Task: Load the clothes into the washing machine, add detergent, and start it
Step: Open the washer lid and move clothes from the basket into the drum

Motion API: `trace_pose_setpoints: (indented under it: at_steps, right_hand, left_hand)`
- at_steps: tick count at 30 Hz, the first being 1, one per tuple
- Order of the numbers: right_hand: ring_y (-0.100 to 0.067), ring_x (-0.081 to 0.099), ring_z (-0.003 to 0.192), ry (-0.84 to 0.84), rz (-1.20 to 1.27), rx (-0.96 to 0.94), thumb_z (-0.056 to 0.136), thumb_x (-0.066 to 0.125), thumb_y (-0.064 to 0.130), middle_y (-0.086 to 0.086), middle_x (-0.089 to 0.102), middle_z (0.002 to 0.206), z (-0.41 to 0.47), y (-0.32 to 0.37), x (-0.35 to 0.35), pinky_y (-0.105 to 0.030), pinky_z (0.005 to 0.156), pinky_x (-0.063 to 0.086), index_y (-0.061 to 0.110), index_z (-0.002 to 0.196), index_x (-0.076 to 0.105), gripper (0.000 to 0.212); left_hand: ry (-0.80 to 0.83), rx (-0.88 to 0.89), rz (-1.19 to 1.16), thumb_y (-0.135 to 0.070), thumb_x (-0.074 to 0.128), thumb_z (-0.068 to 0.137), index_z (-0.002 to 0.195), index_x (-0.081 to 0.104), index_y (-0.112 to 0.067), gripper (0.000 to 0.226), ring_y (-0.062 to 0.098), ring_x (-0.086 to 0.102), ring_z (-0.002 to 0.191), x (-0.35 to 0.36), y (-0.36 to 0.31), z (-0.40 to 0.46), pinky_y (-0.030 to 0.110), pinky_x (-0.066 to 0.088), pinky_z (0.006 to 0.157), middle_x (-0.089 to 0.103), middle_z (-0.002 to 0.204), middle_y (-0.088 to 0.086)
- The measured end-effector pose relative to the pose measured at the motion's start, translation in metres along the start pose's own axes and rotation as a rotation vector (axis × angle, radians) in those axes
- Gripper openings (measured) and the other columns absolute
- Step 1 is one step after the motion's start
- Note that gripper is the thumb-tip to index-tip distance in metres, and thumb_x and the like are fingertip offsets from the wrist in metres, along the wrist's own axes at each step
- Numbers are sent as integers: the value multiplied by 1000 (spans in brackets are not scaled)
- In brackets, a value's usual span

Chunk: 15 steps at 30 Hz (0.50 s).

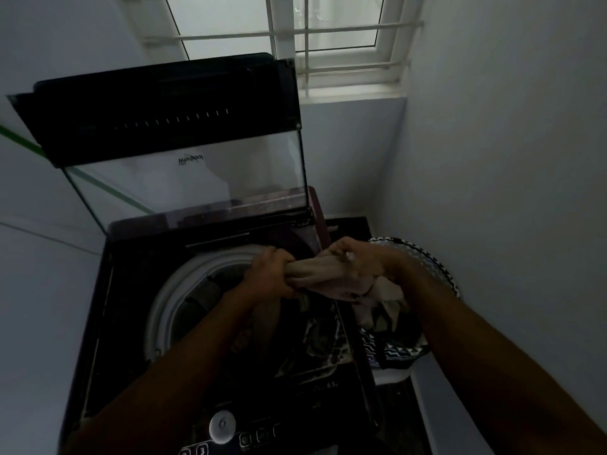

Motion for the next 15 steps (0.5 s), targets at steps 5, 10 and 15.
trace_pose_setpoints:
  at_steps: [5,10,15]
  right_hand:
    - [-28,49,126,-80,-14,-1,68,82,14,-9,44,145,2,-19,2,-41,102,45,19,150,20,103]
    - [-19,53,119,-62,33,8,79,70,4,-2,49,138,-2,-42,17,-43,104,44,29,146,32,81]
    - [-23,62,96,-253,-67,14,67,66,12,-9,66,104,-2,-34,6,-34,81,49,16,118,59,52]
  left_hand:
    - [-3,238,-20,-38,84,64,145,35,-28,96,27,39,130,24,-67,5,37,38,106,37,145,7]
    - [-59,242,22,-44,77,68,143,35,-38,87,31,42,115,36,-85,12,44,45,97,36,124,5]
    - [-46,210,-74,-47,84,64,145,34,-27,97,30,43,122,30,-77,12,40,41,101,39,133,7]
Point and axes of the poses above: each hand's wrist, its own z-axis towards the middle knuckle, its own x-axis out of the palm, y = z × x, the point moved 8 cm from there along z, towards the middle knuckle
